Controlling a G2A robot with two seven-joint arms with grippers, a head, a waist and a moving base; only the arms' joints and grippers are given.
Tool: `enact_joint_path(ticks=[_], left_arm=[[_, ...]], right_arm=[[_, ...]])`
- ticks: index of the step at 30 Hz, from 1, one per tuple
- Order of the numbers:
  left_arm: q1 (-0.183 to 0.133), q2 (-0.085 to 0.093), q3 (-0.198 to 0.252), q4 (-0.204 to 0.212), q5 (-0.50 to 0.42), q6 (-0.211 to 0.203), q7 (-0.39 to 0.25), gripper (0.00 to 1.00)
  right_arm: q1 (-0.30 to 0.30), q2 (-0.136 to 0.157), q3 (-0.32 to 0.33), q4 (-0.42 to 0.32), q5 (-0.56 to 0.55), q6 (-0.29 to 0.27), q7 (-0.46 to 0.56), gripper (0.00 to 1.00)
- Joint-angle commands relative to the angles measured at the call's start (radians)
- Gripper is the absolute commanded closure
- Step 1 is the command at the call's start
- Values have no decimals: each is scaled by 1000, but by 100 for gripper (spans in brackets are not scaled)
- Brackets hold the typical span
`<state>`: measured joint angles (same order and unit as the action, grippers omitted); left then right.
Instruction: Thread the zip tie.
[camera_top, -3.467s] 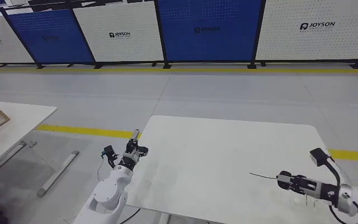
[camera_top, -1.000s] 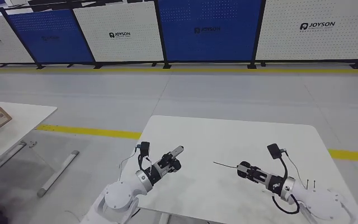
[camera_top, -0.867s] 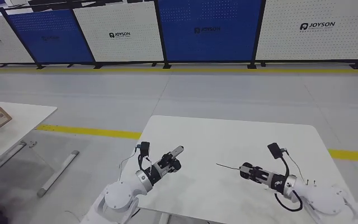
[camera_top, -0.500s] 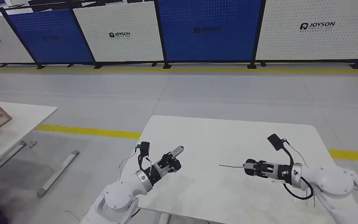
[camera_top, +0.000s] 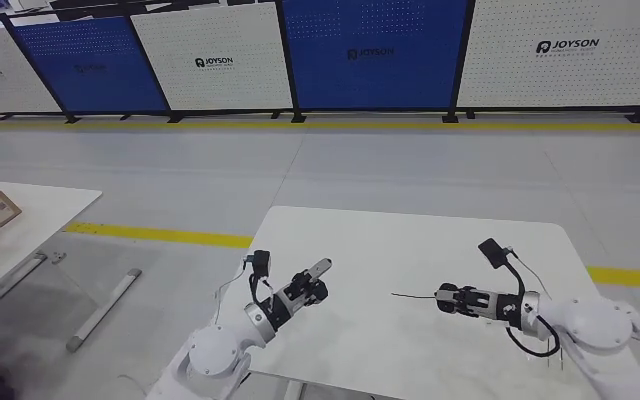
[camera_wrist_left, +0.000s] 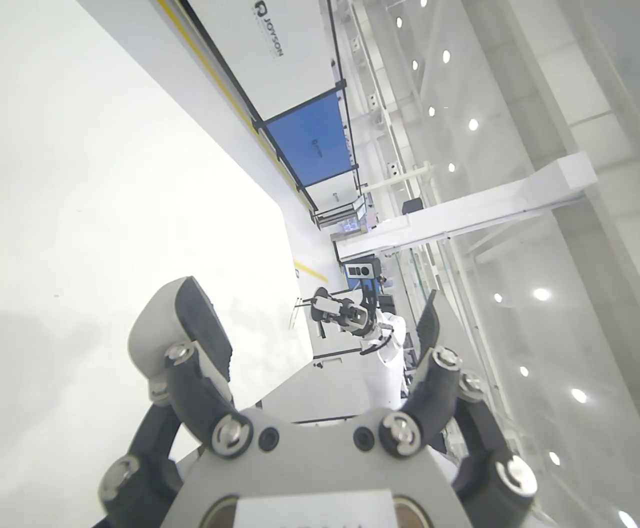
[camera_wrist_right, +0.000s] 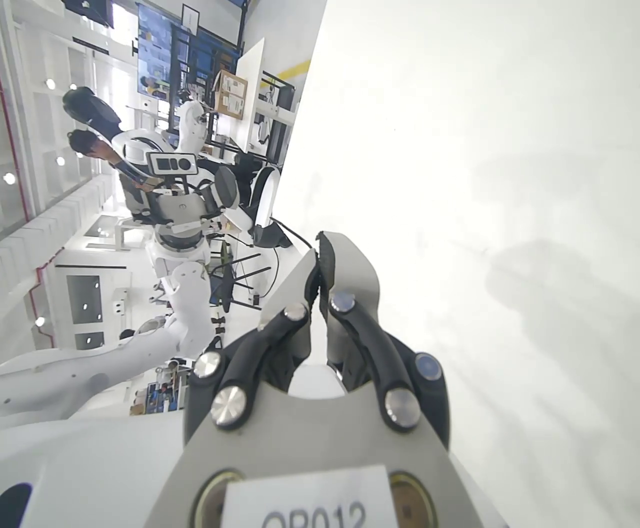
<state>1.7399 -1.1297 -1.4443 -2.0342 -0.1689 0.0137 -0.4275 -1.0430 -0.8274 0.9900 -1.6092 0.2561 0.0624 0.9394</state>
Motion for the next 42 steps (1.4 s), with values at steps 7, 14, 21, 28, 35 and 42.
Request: enact_joint_path(ticks=[7, 14, 21, 28, 35, 42], left_arm=[[-21, -2, 138, 37, 69, 2, -82, 0], [-21, -2, 138, 37, 69, 2, -82, 0], [-46, -10, 183, 38, 54, -26, 2, 0], [-134, -31, 286, 104, 61, 5, 132, 0], [-150, -37, 310, 126, 75, 6, 176, 0], [-154, -39, 327, 125, 89, 6, 180, 0]], right_arm=[[0, 0, 0, 0, 0, 0, 0, 100], [-5, -1, 1, 3, 5, 1, -12, 100], [17, -21, 2, -1, 71, 28, -75, 100], [71, -54, -64, 10, 71, 70, -101, 100], [71, -54, -64, 10, 71, 70, -101, 100], [71, -54, -64, 10, 71, 70, -101, 100]])
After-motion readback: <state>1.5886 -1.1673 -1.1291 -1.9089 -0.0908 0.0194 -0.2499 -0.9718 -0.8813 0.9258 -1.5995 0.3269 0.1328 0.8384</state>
